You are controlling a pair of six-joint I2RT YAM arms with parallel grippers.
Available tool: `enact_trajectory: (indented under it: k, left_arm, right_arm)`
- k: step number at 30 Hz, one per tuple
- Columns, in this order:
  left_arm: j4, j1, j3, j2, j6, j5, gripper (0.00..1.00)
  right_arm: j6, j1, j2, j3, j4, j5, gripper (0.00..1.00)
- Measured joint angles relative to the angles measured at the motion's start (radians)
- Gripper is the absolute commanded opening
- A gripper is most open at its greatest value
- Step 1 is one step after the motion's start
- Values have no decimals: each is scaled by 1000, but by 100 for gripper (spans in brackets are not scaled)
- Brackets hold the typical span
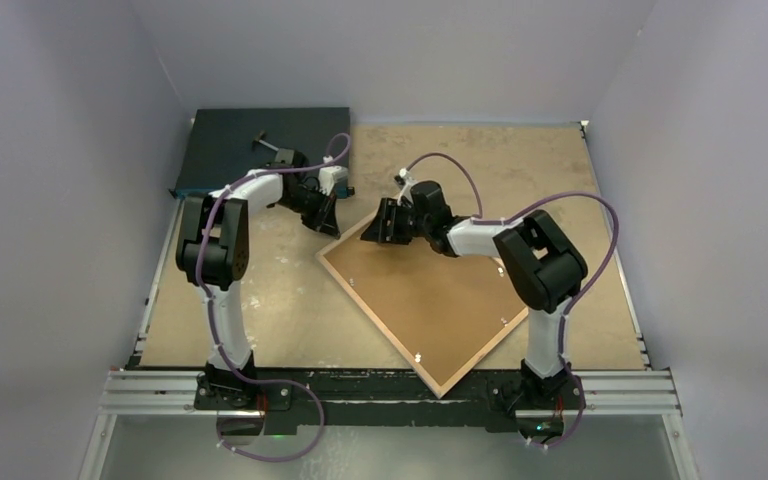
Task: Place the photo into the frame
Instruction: Install the photo frame at the center of the board.
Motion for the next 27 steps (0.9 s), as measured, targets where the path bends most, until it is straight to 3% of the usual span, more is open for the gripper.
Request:
enact_trajectory:
  k: [27]
  left_arm:
    - [27, 5, -21, -7, 0, 14, 3]
  right_arm:
    - [92, 38, 116, 77, 92, 27, 47]
